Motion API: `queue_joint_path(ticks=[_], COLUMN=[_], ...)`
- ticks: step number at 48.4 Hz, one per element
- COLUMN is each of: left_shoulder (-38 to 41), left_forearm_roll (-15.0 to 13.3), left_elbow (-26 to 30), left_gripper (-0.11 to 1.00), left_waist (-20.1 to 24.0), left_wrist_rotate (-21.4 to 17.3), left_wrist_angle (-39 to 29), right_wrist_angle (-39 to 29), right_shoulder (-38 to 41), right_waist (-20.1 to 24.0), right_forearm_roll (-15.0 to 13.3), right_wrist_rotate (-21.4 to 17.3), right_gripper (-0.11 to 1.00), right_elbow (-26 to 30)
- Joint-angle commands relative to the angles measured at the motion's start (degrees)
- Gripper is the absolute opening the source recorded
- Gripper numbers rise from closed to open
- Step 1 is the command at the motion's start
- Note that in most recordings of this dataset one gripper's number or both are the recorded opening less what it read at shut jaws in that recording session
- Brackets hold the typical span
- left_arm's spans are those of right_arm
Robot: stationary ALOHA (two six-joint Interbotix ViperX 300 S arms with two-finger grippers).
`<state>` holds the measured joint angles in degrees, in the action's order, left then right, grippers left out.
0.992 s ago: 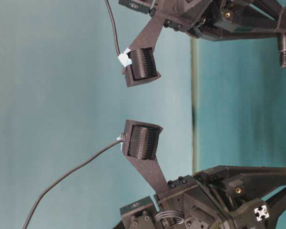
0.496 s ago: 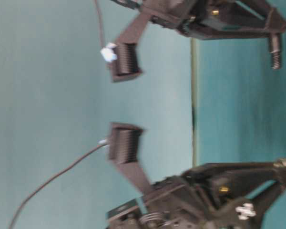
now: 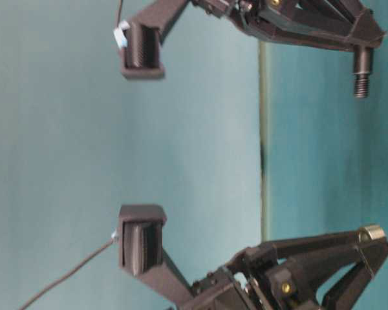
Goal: Insert the washer onto the shaft with both hands.
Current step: 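Close left gripper on the washer and right gripper on the shaft's hex collar, then lift both parts and rotate grippers to face each other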
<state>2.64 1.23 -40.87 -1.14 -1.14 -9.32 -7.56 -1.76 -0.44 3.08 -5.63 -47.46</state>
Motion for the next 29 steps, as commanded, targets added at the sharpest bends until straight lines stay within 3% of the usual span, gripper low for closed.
queue_joint_path(ticks=[1, 29], left_shoulder=[-1.6, -3.7], left_forearm_roll=[0.0, 0.0], left_elbow=[-0.1, -4.1], left_gripper=[0.37, 0.37], left_waist=[-0.5, -0.8], left_wrist_rotate=[0.1, 0.4], left_wrist_angle=[2.4, 17.3], right_wrist_angle=[3.6, 18.0], right_shoulder=[-2.0, -4.7], right_waist=[0.4, 3.2], right_forearm_roll=[0.1, 0.1], right_wrist_rotate=[-1.1, -4.4], right_gripper=[0.0, 0.0], right_elbow=[-0.6, -7.9])
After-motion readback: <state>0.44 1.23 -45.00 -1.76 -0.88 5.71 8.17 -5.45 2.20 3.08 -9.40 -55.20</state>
